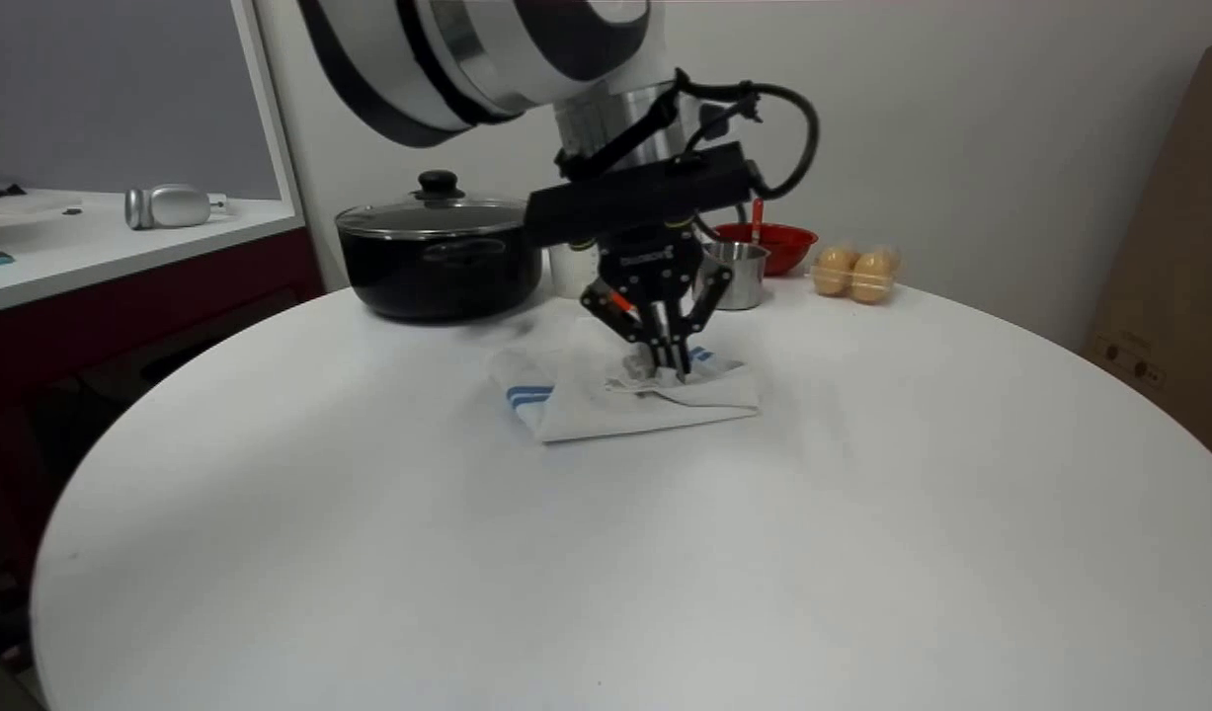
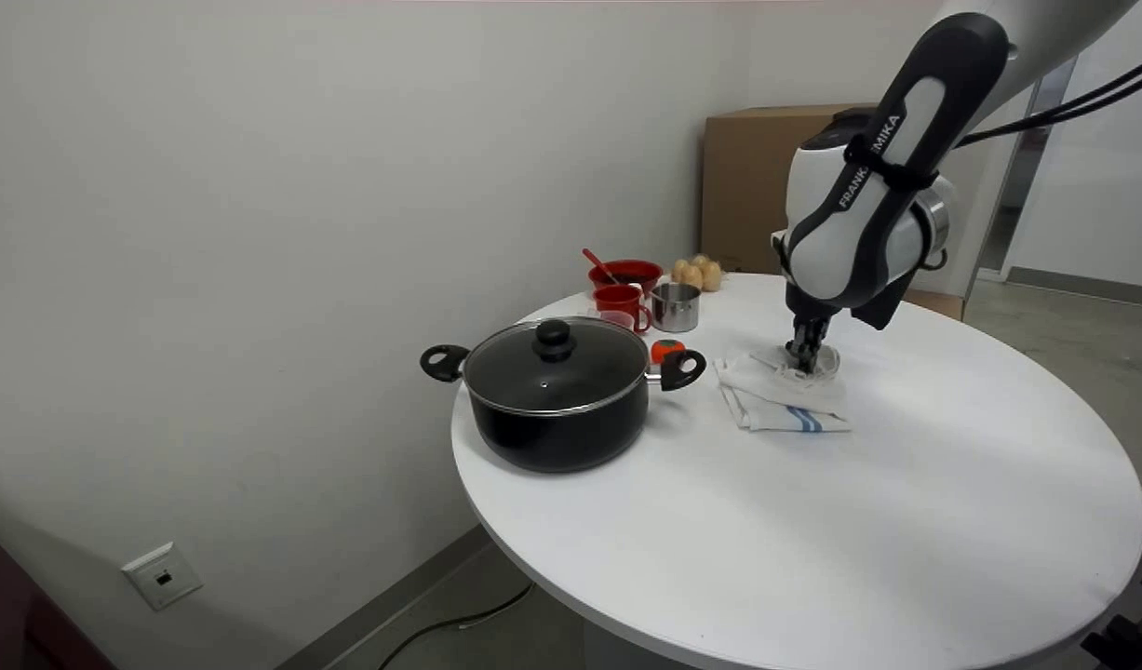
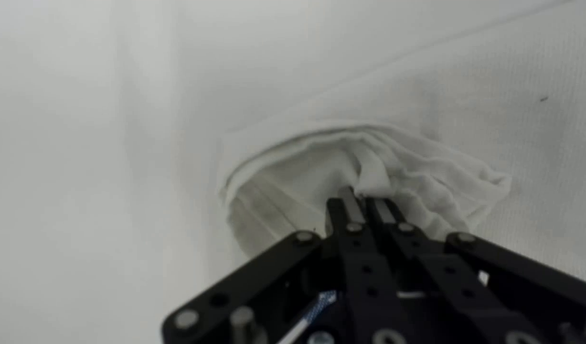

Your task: Use the towel to wipe the table

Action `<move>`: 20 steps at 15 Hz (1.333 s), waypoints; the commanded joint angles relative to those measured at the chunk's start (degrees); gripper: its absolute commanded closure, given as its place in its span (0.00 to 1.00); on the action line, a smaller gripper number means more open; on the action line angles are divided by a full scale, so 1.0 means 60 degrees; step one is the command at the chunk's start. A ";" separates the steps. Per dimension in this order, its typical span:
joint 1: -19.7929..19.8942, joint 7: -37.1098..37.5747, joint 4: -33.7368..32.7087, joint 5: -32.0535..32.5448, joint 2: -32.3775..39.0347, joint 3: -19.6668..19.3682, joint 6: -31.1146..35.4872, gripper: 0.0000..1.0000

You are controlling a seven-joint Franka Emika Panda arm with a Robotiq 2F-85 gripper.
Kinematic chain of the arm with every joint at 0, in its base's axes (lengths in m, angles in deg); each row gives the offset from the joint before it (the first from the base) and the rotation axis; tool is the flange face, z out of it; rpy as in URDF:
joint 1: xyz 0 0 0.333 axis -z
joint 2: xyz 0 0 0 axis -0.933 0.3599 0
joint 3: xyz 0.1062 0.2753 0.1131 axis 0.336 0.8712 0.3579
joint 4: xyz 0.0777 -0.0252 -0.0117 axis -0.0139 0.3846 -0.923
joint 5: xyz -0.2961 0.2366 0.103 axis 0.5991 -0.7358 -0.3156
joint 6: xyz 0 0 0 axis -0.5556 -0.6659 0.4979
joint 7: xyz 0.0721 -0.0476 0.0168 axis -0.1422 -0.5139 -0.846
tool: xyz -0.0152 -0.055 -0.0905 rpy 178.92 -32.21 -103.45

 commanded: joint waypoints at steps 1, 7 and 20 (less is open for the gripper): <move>0.1020 -0.0059 -0.1354 -0.0306 0.0531 -0.0026 -0.0674 0.99; 0.2639 -0.0108 -0.3052 -0.0863 0.0959 -0.0087 -0.1479 0.99; 0.2162 -0.0083 -0.2166 -0.0737 0.0898 0.0449 -0.1328 0.99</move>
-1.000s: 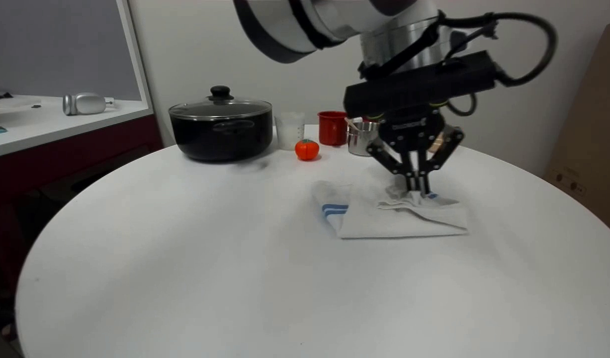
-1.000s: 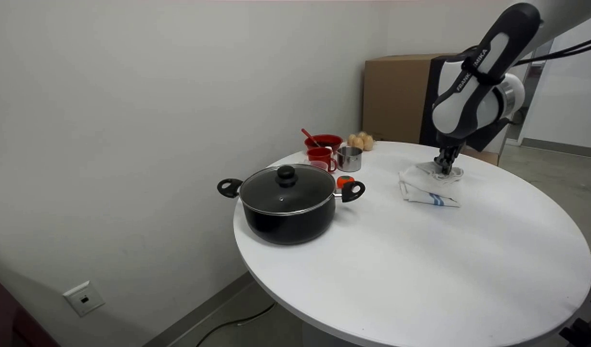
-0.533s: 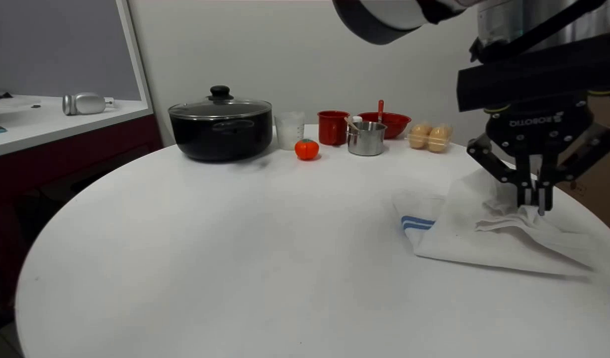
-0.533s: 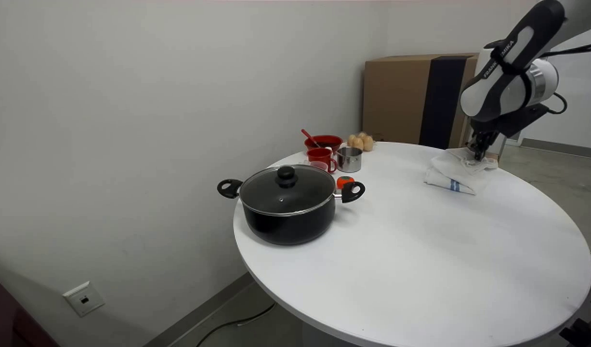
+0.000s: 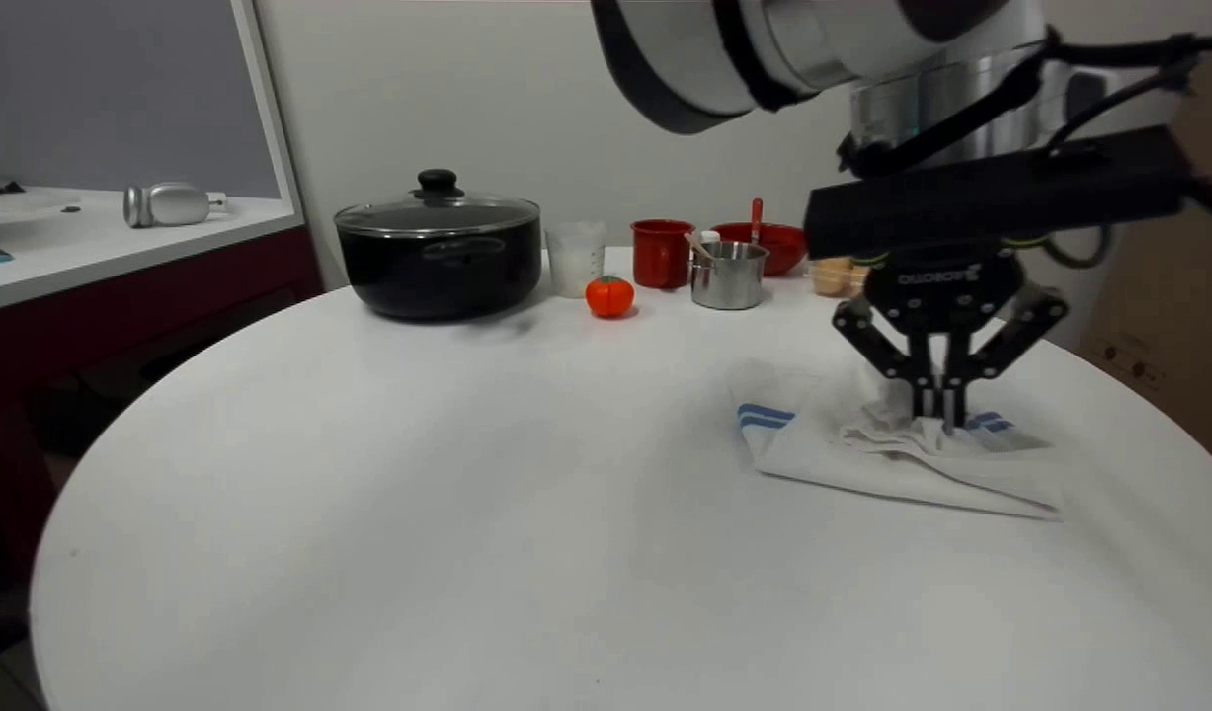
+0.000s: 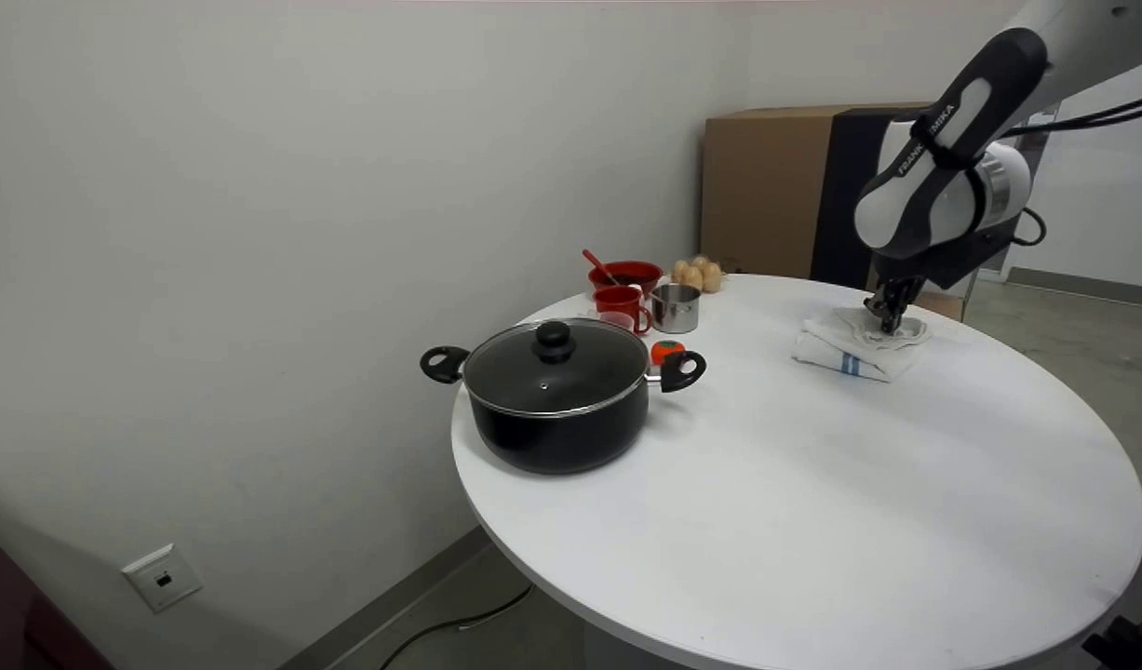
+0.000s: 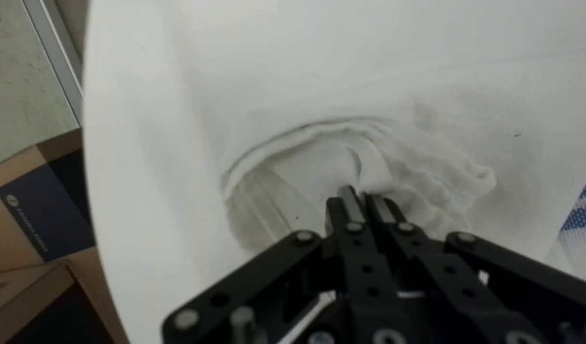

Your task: Use the towel to wipe the table

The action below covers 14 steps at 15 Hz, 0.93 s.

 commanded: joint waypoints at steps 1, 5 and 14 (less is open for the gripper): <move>-0.0721 -0.0132 0.1405 0.0125 -0.0656 0.0427 0.0469 0.99; -0.1486 -0.0421 0.3134 0.0436 -0.1438 0.1001 0.1172 0.99; -0.3107 -0.0429 0.7304 0.0924 -0.3546 0.2141 0.2416 0.99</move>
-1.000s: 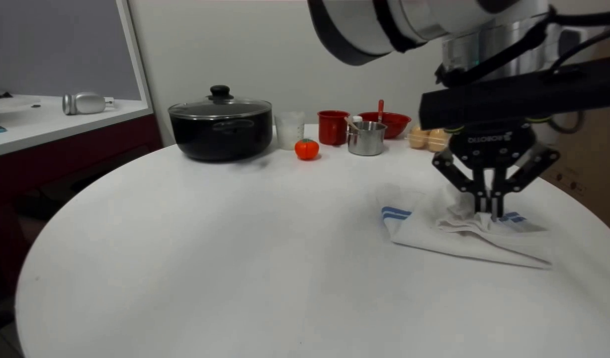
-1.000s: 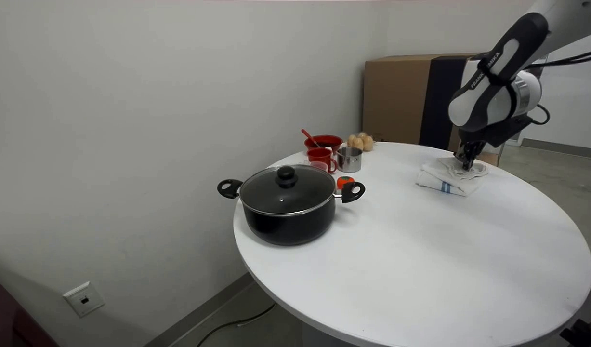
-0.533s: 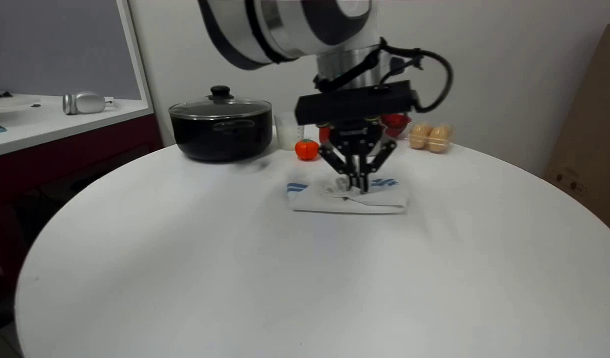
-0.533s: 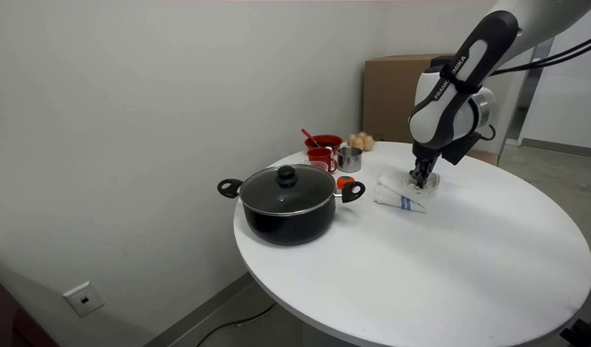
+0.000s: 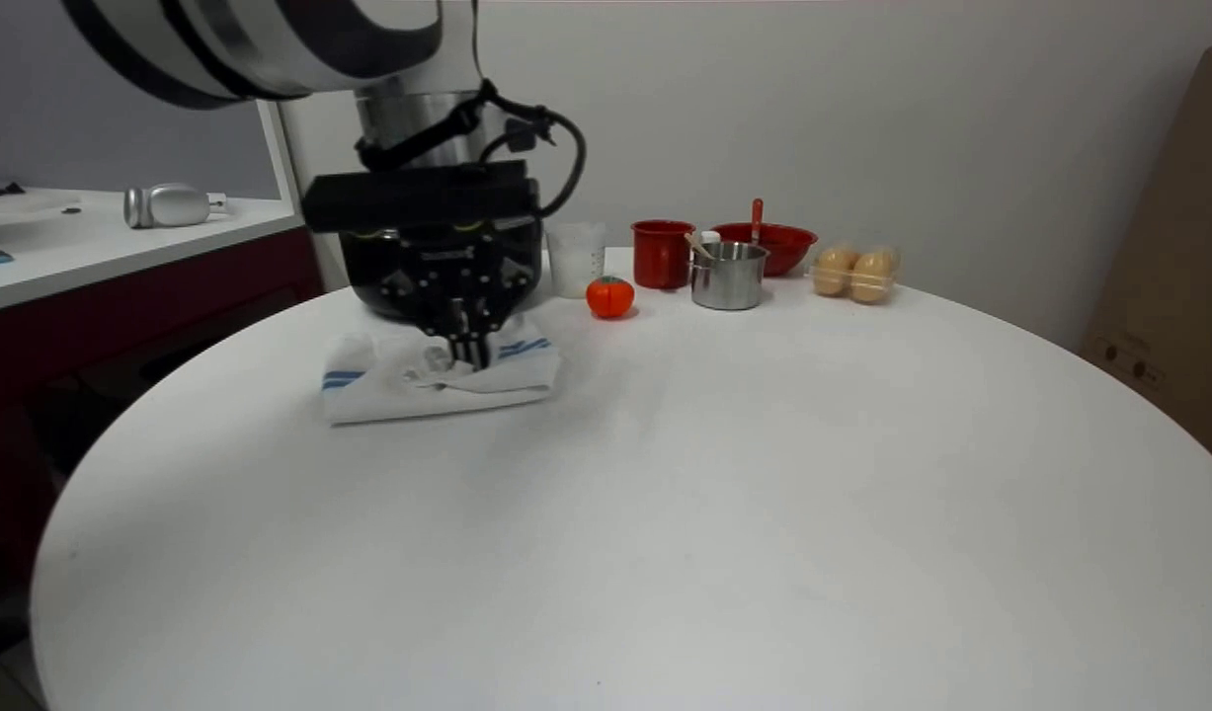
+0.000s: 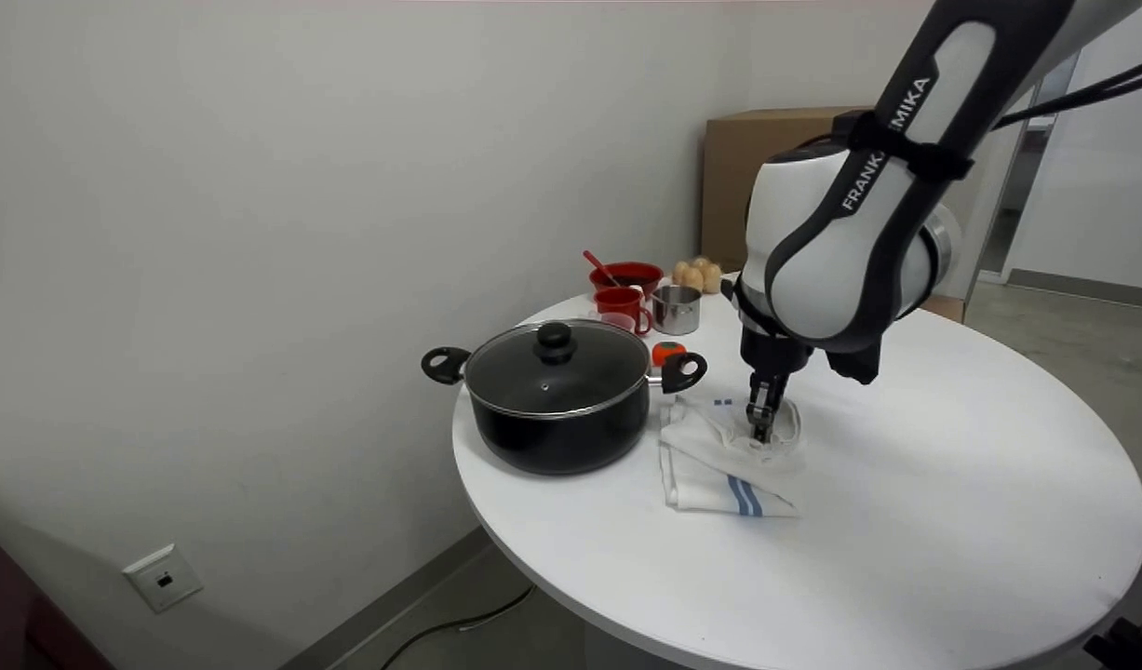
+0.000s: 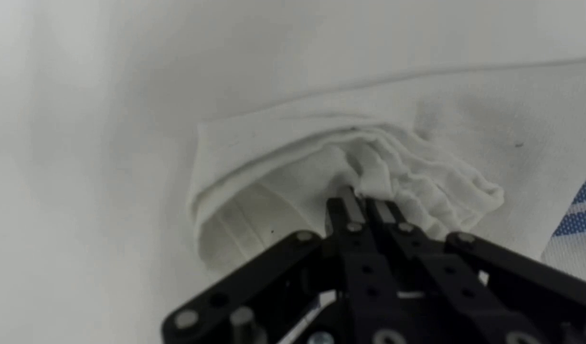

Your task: Use the towel to wipe the table

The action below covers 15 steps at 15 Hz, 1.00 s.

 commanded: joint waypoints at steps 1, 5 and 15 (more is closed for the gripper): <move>-0.0729 0.0038 0.2012 0.0365 -0.0986 0.0230 0.0750 0.99; -0.1936 0.0387 0.3291 0.0899 -0.1578 0.0059 0.1309 0.99; -0.2357 0.0414 0.2340 0.1519 -0.1145 -0.2510 0.1390 0.99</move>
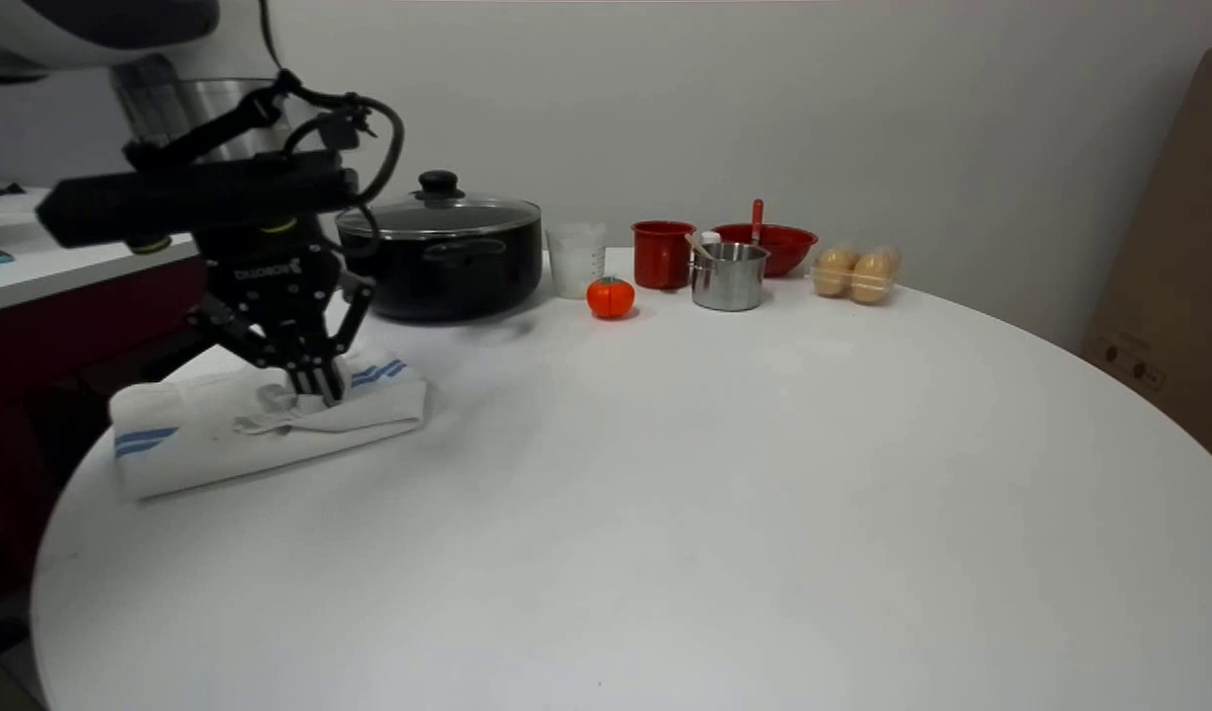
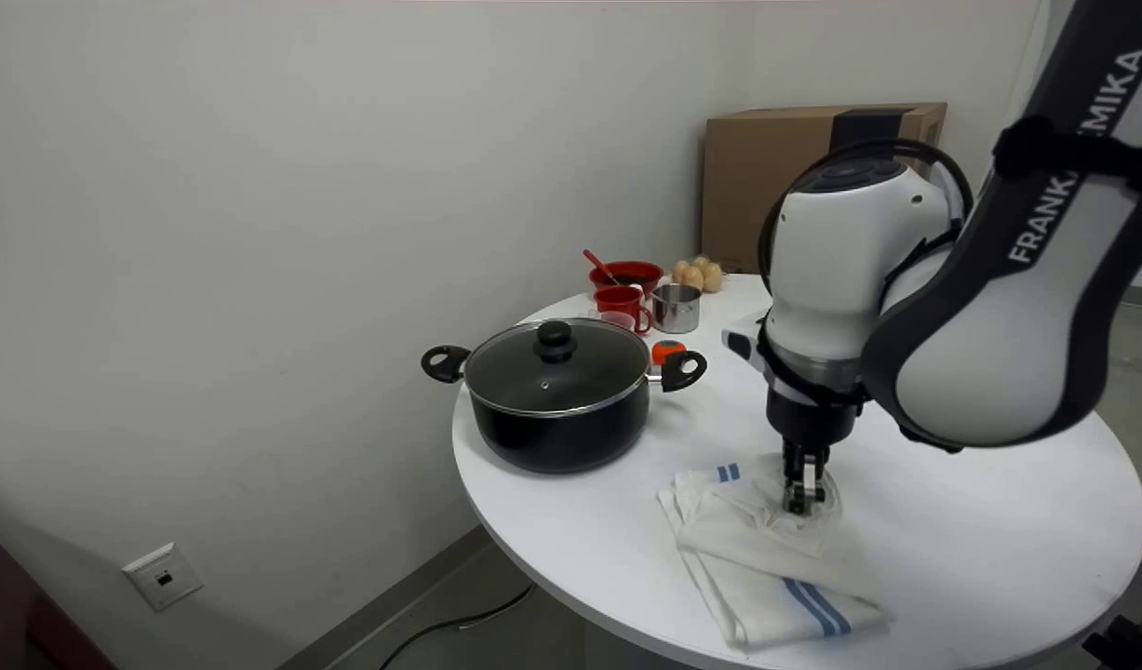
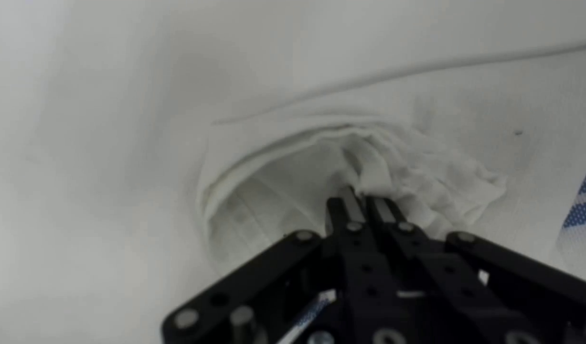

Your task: Use the towel to wipe the table

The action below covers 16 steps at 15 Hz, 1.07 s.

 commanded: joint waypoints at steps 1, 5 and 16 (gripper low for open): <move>0.0647 -0.0172 -0.0875 0.0051 0.0470 -0.0983 0.0127 0.99; 0.2597 -0.0499 -0.2223 -0.0284 0.0873 -0.1102 -0.0123 0.99; 0.6660 -0.1051 -0.6580 -0.2206 0.2895 -0.0623 -0.1644 0.99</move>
